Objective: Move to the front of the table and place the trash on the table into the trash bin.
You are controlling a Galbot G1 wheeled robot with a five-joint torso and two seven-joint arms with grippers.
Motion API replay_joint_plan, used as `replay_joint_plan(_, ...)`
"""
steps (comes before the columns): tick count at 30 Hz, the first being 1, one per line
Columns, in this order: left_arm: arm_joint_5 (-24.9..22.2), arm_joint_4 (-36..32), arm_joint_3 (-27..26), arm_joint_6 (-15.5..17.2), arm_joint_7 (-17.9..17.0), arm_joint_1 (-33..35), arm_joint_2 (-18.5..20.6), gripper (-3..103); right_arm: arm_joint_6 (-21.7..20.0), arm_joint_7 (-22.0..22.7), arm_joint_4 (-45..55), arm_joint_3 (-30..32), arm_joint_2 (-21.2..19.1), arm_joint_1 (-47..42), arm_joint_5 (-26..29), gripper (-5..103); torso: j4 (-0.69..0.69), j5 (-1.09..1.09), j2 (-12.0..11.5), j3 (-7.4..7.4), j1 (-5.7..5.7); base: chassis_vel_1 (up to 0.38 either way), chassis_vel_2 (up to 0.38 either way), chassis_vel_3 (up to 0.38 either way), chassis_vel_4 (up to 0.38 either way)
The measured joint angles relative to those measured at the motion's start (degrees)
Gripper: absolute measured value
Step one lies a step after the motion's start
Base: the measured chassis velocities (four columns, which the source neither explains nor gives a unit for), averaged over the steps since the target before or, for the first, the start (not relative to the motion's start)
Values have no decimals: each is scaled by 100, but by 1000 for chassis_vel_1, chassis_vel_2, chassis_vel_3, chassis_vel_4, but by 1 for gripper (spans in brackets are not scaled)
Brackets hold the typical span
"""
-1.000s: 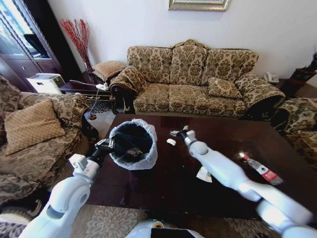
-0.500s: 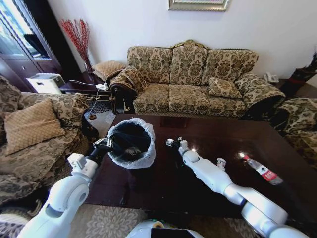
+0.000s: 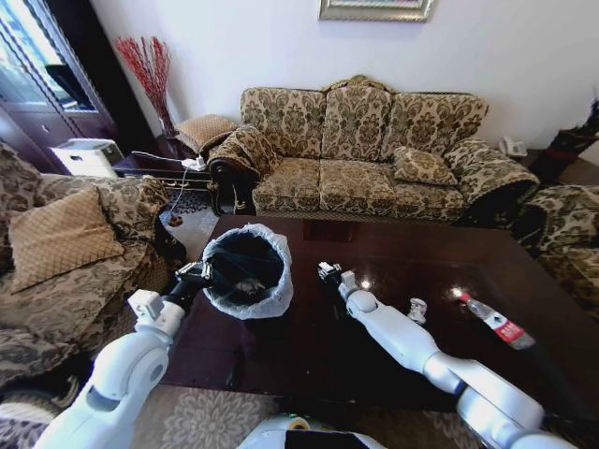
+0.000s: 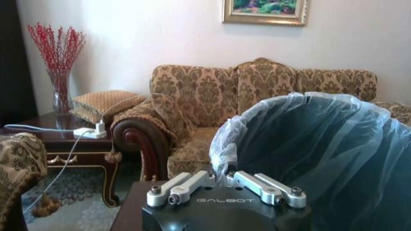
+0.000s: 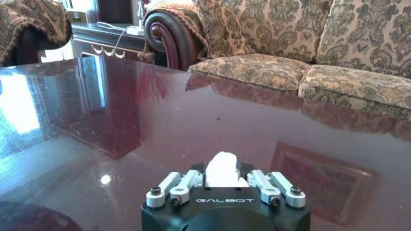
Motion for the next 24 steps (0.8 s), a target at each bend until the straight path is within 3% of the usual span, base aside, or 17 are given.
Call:
replay_joint_plan(6, -3, -50, 0, 7, 0, 12, 0, 3, -3, 54, 111, 40, -33, -38, 16, 5, 0, 0, 0, 0, 0, 0, 0, 0, 0)
replay_joint_plan(10, -5, -51, 2, 9, 2, 9, 1, 3, 41, 182, 177, 205, -25, -29, 106, 1, 0, 0, 0, 0, 0, 0, 0, 0, 0)
replay_joint_plan(15, -9, -87, 5, 11, 10, 18, 17, 3, -59, 509, 1093, 572, -275, 247, 415, 0, 1, -1, 0, 1, 1, 0, 0, 0, 0)
replay_joint_plan(21, -9, -92, 67, 11, 26, 13, 15, 3, -644, 576, 2619, 638, -814, 977, 973, 0, -1, -1, 0, 0, 0, 0, 0, 0, 0)
replay_joint_plan(24, -1, -73, 100, 16, 34, -18, 35, 3, -1163, 569, 3607, 441, -1005, 1633, 1479, 0, -1, -2, 0, 0, 1, 0, 0, 0, 0)
